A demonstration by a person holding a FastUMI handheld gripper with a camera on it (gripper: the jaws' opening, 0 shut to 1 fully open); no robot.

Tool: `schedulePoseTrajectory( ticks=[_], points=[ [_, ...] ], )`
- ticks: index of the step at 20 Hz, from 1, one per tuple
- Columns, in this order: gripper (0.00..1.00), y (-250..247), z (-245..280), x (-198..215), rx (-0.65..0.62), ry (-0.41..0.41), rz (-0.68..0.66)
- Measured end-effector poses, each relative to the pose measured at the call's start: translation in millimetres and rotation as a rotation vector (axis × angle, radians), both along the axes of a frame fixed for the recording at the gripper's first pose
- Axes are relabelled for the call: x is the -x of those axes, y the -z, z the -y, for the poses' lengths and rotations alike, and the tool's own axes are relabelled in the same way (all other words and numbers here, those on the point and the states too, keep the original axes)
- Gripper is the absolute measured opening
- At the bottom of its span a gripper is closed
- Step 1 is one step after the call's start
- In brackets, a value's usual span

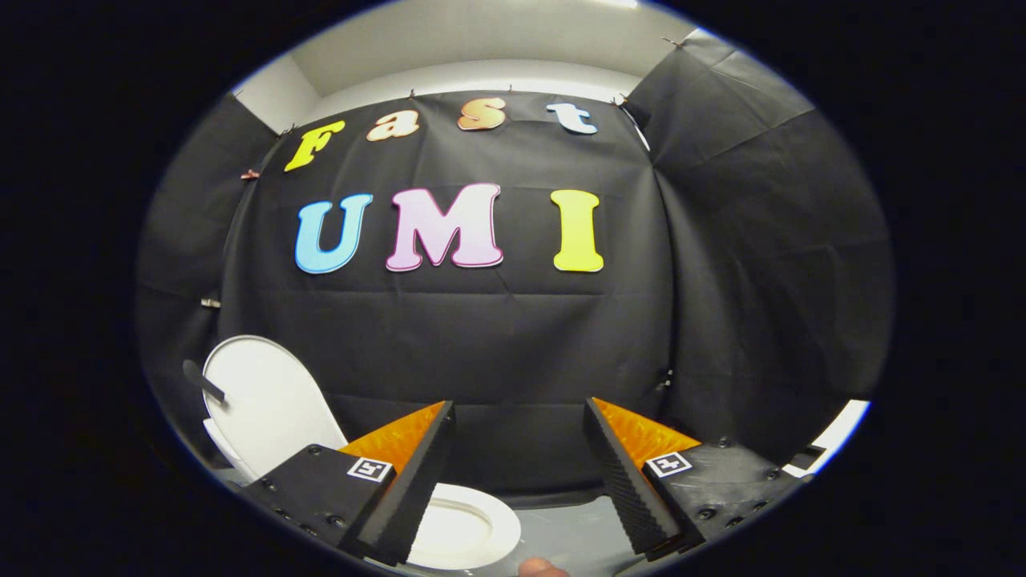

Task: Open the toilet lid.

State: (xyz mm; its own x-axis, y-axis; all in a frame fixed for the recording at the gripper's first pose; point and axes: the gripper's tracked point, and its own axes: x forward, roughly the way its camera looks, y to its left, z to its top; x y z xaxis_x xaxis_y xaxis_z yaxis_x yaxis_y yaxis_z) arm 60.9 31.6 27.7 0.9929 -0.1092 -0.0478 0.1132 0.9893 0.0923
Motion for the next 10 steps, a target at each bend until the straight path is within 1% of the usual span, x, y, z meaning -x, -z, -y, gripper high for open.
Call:
schedulePoseTrajectory(
  ticks=[3,7,10],
  points=[
    [0.99,4.2,-3.0,4.4,0.007,-0.013,-0.015],
    [0.99,-9.9,-8.8,14.5,-0.035,-0.022,0.029],
    [0.99,-1.5,-20.8,16.3,0.006,-0.046,0.027]
  ],
)
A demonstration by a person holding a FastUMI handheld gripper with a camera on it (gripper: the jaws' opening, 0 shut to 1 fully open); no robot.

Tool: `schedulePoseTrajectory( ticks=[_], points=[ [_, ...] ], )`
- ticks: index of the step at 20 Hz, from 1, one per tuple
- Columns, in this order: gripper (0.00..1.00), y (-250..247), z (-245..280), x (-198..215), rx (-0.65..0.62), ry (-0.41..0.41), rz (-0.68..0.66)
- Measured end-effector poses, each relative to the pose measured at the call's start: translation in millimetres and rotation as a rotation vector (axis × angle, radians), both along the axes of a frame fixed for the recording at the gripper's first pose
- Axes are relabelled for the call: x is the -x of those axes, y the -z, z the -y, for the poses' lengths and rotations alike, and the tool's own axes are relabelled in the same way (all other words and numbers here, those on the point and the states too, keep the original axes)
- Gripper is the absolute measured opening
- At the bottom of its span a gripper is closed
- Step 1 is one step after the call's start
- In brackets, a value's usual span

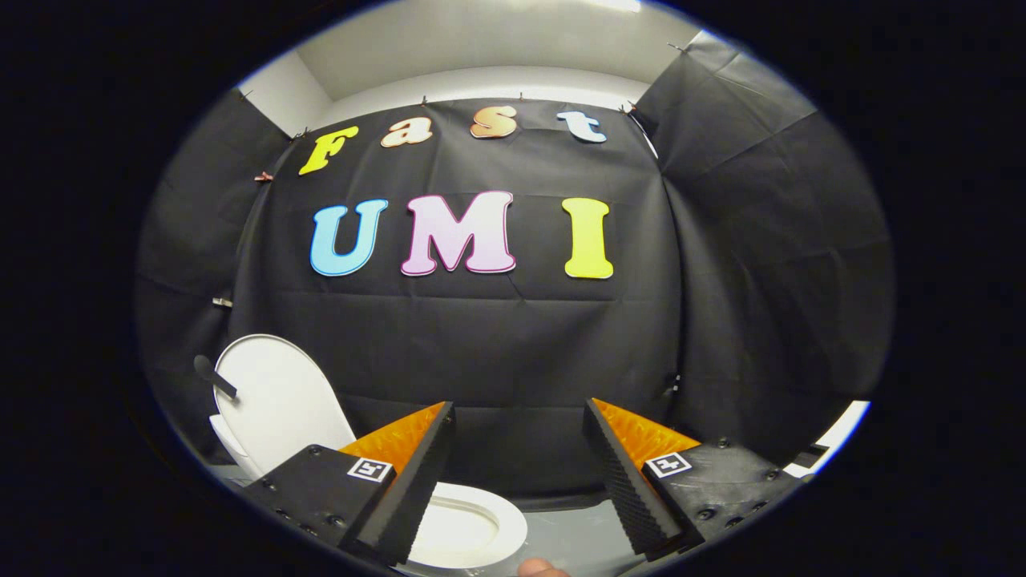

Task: Open the toilet lid.

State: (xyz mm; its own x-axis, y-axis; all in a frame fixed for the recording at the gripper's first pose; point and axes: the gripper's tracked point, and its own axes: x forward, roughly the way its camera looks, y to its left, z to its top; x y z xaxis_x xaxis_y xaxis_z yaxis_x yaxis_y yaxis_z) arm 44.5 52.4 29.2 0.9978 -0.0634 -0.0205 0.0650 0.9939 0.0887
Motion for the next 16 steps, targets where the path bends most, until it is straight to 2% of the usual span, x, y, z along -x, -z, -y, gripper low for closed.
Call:
schedulePoseTrajectory(
  ticks=[4,16],
  points=[
    [0.99,-1.1,-14.3,8.9,0.026,-0.051,0.002],
    [0.99,1.6,0.7,9.2,0.035,-0.059,0.01]
  ],
)
